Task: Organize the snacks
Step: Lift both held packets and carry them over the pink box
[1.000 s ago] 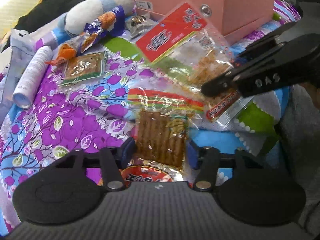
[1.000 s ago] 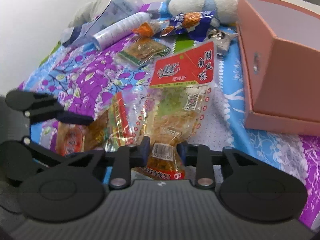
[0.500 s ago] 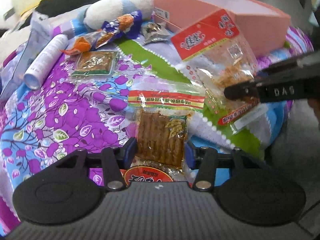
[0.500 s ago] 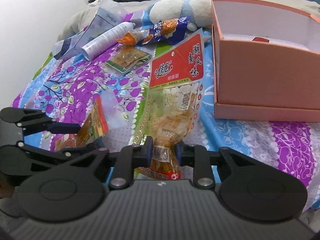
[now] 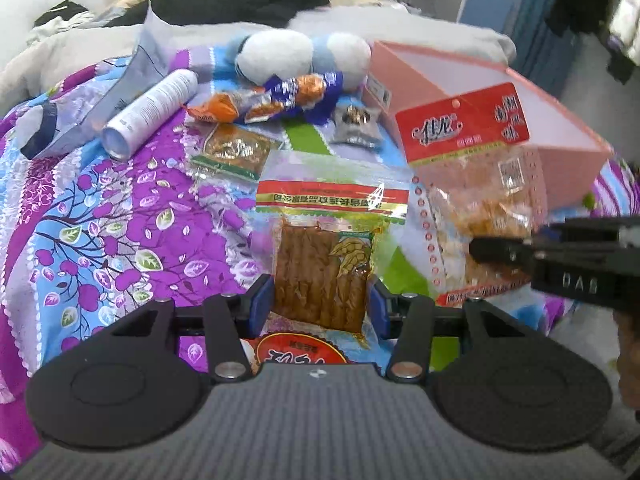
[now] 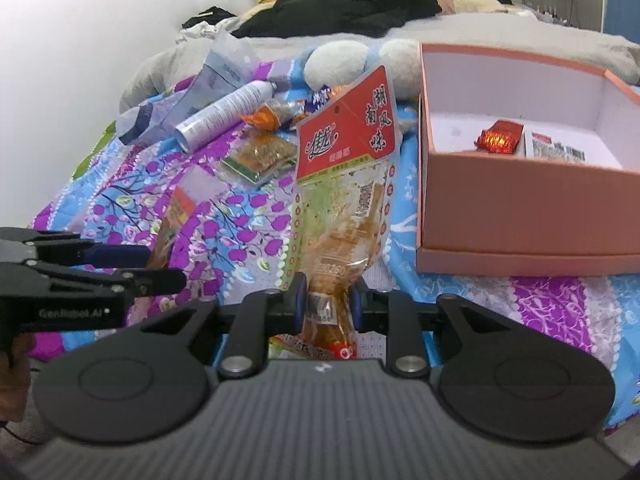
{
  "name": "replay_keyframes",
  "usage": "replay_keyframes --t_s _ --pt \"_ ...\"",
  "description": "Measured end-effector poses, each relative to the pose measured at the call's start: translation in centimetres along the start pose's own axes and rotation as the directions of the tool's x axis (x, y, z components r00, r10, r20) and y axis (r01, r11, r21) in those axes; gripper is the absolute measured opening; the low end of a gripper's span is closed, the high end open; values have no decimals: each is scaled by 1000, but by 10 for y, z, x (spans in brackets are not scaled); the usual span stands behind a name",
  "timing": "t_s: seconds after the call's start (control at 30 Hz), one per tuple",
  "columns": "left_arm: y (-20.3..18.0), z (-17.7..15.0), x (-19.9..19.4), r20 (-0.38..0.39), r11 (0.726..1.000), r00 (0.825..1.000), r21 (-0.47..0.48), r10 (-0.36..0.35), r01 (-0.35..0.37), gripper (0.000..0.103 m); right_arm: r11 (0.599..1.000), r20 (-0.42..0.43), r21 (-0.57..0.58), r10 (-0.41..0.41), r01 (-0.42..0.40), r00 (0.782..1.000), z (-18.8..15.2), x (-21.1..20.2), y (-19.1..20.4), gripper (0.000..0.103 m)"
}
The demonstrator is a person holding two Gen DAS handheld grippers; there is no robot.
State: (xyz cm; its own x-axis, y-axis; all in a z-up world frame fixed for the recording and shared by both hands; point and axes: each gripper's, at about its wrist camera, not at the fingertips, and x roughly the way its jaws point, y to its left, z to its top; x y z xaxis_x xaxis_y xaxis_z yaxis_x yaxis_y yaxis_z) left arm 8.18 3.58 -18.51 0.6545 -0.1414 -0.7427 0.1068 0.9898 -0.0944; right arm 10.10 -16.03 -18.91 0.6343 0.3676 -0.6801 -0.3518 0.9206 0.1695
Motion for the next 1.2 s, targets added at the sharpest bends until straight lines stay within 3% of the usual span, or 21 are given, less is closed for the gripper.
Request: replay_keyframes --t_s 0.17,0.37,0.73,0.97,1.2 --pt "2 15 -11 26 991 999 -127 -27 31 55 1000 21 5 -13 13 1000 9 -14 1 25" --pt "-7 27 -11 47 985 996 -151 -82 88 55 998 69 25 -54 52 996 24 -29 0 25" --pt "-46 72 -16 129 978 975 -83 -181 192 55 987 157 90 -148 136 976 31 -60 -19 25" --pt "-86 114 -15 188 969 953 -13 -238 245 55 969 236 113 -243 222 941 54 -77 -50 25" --pt "-129 151 0 186 961 943 29 -277 277 55 956 284 150 -287 253 915 80 -84 -87 25"
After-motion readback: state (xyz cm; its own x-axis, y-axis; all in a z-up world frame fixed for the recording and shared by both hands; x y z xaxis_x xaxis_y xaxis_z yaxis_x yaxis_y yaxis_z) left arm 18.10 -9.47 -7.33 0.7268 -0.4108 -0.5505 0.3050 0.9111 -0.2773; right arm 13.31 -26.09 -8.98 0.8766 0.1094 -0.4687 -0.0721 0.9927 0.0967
